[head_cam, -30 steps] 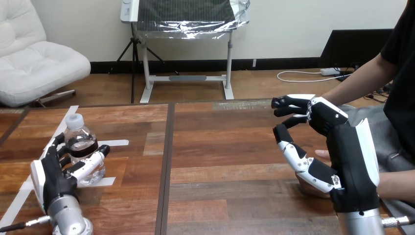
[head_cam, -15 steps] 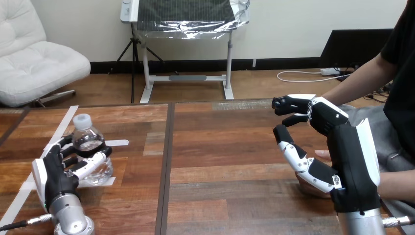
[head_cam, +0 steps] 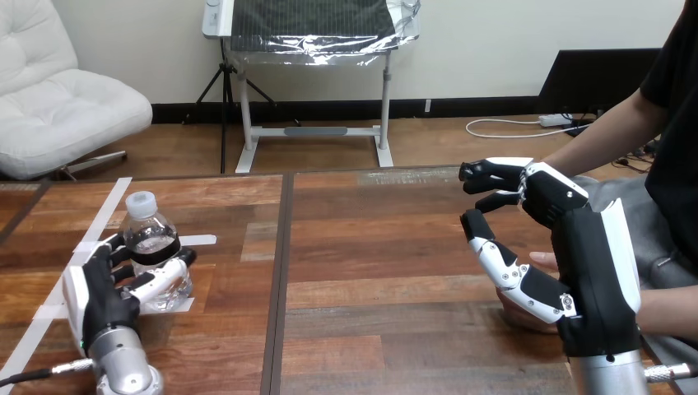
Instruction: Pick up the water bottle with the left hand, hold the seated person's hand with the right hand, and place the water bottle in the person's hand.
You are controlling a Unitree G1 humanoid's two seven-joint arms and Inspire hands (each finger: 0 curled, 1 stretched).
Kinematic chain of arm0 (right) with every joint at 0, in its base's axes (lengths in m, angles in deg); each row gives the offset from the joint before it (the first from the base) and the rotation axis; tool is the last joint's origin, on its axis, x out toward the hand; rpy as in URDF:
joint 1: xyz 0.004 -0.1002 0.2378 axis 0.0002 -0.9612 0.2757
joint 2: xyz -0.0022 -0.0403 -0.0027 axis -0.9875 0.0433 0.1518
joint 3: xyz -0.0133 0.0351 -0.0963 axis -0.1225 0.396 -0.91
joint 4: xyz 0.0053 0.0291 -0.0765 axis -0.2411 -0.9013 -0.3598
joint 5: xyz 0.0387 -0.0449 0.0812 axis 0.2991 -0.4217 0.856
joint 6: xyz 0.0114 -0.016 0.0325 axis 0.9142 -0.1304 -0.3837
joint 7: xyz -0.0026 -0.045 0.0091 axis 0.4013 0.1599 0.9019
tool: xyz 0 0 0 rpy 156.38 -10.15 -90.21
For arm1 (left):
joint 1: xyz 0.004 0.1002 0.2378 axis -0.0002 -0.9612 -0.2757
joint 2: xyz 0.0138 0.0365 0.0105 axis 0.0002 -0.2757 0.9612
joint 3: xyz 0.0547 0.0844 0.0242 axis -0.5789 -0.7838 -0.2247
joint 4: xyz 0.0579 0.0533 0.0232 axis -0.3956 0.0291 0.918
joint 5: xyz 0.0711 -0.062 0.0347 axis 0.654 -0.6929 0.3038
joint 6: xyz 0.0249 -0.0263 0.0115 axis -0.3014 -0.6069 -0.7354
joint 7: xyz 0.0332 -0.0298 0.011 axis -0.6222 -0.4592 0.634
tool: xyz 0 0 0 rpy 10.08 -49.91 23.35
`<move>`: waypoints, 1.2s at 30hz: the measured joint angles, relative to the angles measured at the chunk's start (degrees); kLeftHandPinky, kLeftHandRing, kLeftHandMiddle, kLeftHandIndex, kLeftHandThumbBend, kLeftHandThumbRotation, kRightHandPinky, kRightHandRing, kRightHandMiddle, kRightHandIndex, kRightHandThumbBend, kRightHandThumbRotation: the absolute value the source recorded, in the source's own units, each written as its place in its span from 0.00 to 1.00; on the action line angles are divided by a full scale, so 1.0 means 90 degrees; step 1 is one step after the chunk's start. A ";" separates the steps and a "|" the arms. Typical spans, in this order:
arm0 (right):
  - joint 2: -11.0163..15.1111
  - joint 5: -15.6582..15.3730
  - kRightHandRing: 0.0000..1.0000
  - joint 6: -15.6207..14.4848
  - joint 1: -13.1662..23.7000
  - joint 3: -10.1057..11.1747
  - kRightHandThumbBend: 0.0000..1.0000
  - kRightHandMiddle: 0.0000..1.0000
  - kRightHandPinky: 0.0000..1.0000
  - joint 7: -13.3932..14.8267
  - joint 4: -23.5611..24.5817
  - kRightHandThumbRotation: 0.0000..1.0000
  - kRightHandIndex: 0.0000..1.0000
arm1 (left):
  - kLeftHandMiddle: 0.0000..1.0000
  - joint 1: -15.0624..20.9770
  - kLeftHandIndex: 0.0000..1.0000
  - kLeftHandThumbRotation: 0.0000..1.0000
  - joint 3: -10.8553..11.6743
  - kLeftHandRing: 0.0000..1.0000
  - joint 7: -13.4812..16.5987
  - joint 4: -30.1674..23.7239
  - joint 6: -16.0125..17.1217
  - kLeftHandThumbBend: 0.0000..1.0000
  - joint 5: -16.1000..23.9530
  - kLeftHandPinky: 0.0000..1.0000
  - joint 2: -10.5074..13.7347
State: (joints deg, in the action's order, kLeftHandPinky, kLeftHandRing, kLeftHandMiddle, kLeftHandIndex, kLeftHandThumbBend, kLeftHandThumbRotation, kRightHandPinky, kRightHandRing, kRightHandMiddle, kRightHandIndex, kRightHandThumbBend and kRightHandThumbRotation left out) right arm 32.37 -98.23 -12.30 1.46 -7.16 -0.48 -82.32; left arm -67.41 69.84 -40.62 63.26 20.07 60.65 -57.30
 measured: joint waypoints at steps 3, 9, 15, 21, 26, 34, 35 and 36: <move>0.0004 0.0016 0.64 -0.0005 0.0000 0.0001 0.40 0.69 0.55 -0.0008 0.0004 0.14 0.63 | 0.80 0.0020 0.81 0.27 -0.0049 0.78 0.0037 0.0068 0.0000 0.83 0.0119 0.72 0.0007; 0.0004 0.0051 0.65 -0.0042 0.0000 0.0012 0.40 0.69 0.55 -0.0033 0.0014 0.13 0.63 | 0.81 0.0031 0.82 0.26 -0.0131 0.79 0.0120 0.0116 0.0000 0.83 0.0218 0.73 0.0009; 0.0004 0.0063 0.65 -0.0048 0.0000 0.0024 0.40 0.69 0.54 -0.0052 0.0014 0.12 0.63 | 0.81 0.0039 0.82 0.26 -0.0205 0.79 0.0289 0.0150 -0.0003 0.82 0.0395 0.72 0.0017; 0.0004 0.0062 0.64 -0.0052 0.0000 0.0036 0.40 0.69 0.53 -0.0053 0.0016 0.11 0.63 | 0.82 0.0052 0.82 0.27 -0.0340 0.78 0.0400 0.0181 -0.0041 0.83 0.0608 0.72 0.0076; 0.0004 0.0072 0.64 -0.0052 -0.0001 0.0037 0.41 0.69 0.53 -0.0058 0.0018 0.11 0.63 | 0.82 0.0078 0.82 0.27 -0.0468 0.78 0.0410 0.0228 -0.0130 0.84 0.0749 0.71 0.0153; 0.0002 0.0071 0.64 -0.0056 0.0000 0.0037 0.41 0.69 0.54 -0.0058 0.0031 0.11 0.63 | 0.82 0.0100 0.81 0.23 -0.0638 0.77 0.0434 0.0316 -0.0155 0.85 0.0929 0.70 0.0241; 0.0002 0.0071 0.64 -0.0056 0.0000 0.0037 0.41 0.69 0.53 -0.0058 0.0032 0.11 0.63 | 0.81 0.0100 0.81 0.23 -0.0646 0.77 0.0435 0.0317 -0.0155 0.84 0.0930 0.70 0.0242; 0.0002 0.0071 0.64 -0.0056 0.0000 0.0036 0.41 0.69 0.53 -0.0058 0.0032 0.11 0.63 | 0.81 0.0101 0.81 0.23 -0.0651 0.77 0.0437 0.0318 -0.0155 0.84 0.0930 0.70 0.0242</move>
State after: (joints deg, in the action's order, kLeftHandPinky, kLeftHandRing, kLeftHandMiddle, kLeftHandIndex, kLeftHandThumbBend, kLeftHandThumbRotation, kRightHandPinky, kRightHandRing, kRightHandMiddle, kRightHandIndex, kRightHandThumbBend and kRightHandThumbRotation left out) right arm 32.38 -97.58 -12.81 1.46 -6.83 -1.01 -82.03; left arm -66.50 63.99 -36.69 66.12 18.68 69.02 -55.13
